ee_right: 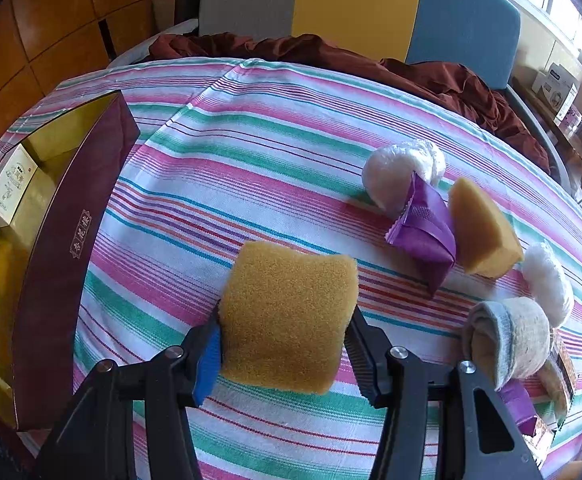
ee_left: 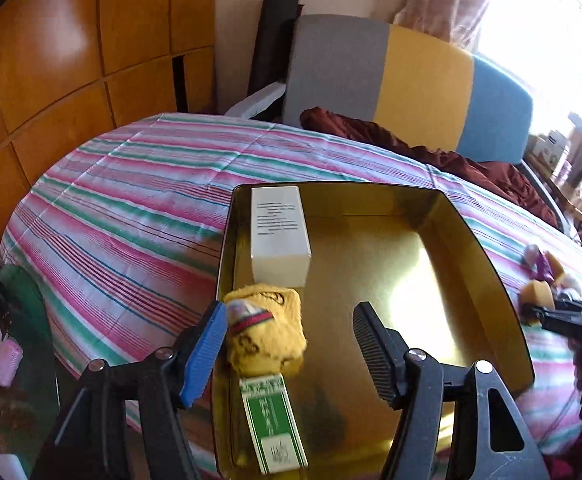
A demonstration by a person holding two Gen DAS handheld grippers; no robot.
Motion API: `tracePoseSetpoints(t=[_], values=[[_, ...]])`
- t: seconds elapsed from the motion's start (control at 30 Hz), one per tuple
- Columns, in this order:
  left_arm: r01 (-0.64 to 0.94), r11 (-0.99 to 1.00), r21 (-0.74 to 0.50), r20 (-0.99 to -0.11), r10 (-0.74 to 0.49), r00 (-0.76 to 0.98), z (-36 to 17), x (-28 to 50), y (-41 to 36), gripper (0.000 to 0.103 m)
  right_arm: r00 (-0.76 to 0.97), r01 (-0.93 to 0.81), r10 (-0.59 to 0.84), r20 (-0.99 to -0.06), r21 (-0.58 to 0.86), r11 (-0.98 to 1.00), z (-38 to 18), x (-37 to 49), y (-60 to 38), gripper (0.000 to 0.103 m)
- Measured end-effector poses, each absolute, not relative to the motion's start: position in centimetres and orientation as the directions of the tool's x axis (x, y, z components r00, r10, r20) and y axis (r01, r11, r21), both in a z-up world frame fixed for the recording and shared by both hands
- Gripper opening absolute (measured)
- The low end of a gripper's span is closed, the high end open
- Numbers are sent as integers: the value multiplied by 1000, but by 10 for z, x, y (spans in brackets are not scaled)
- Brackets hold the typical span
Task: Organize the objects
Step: 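Lower the white box into the gold tray and open the left tool, then lower the yellow sponge into the gold tray and open the right tool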
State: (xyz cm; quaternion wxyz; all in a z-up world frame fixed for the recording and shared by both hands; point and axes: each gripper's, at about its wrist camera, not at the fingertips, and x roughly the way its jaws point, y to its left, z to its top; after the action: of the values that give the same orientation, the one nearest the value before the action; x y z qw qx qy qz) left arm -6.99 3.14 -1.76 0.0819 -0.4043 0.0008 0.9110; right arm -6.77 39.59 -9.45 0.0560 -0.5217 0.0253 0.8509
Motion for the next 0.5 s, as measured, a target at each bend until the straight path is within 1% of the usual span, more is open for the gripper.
tracePoseSetpoints(t=[0.07,0.13,0.23,0.37,0.5], values=[[-168,-984,-57,-719,157,-677,-13,-58,32,73,-457,-137,61,-888,3,-991,-89,-63,390,55],[-177,-982,-63,-705,169,-689,-10,-50,31,74,-486,-145,68,-871,4,-989,-77,-56,379,55],[-188,-980,-65,-692,180,-699,-6,-42,30,75,-542,-140,49,-839,32,-990,-52,-52,362,55],[-182,-980,-84,-694,189,-694,-8,-37,26,75,-600,-79,-3,-800,63,-995,-20,-56,327,55],[-173,-979,-106,-700,197,-687,-12,-34,17,75,-608,2,-87,-789,108,-994,-11,-67,287,55]])
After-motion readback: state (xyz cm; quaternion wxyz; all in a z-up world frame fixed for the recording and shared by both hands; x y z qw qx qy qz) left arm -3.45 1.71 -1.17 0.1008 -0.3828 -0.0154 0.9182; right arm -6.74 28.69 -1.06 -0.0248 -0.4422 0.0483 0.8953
